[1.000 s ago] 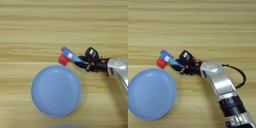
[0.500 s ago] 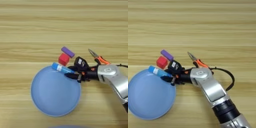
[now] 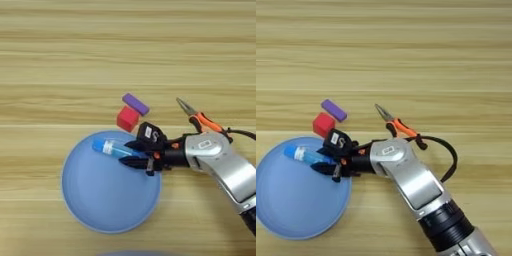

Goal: Move the objects on the table

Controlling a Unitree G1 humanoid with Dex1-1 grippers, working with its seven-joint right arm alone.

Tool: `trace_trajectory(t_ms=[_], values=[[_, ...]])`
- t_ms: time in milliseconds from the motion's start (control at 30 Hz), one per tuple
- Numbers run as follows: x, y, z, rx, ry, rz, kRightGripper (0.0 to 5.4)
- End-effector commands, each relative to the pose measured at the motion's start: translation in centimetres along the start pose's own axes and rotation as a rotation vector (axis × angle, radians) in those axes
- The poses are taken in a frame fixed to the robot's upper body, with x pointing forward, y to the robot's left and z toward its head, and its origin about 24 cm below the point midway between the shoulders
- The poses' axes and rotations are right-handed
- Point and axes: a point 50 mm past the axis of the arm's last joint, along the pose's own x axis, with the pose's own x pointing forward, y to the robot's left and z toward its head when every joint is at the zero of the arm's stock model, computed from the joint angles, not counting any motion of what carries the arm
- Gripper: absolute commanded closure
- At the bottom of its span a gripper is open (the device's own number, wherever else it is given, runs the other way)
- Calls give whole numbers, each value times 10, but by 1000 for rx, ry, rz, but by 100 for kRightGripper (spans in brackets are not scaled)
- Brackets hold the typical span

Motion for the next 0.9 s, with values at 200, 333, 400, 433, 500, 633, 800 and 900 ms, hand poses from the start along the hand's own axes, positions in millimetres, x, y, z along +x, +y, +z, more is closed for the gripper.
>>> trace_trajectory(t_ms=[200,333,400,433,500,633,800,900], values=[[-2,-11,21,-83,-43,-36,354],[-3,-12,22,-80,-48,-39,319],[-3,-12,24,-81,-57,-41,295],[-4,-13,25,-82,-63,-41,283],[-5,-13,28,-85,-79,-40,263],[-10,-15,38,-88,-124,-49,222],[-21,-23,57,-95,-191,-80,173],[-29,-28,67,-103,-225,-107,146]])
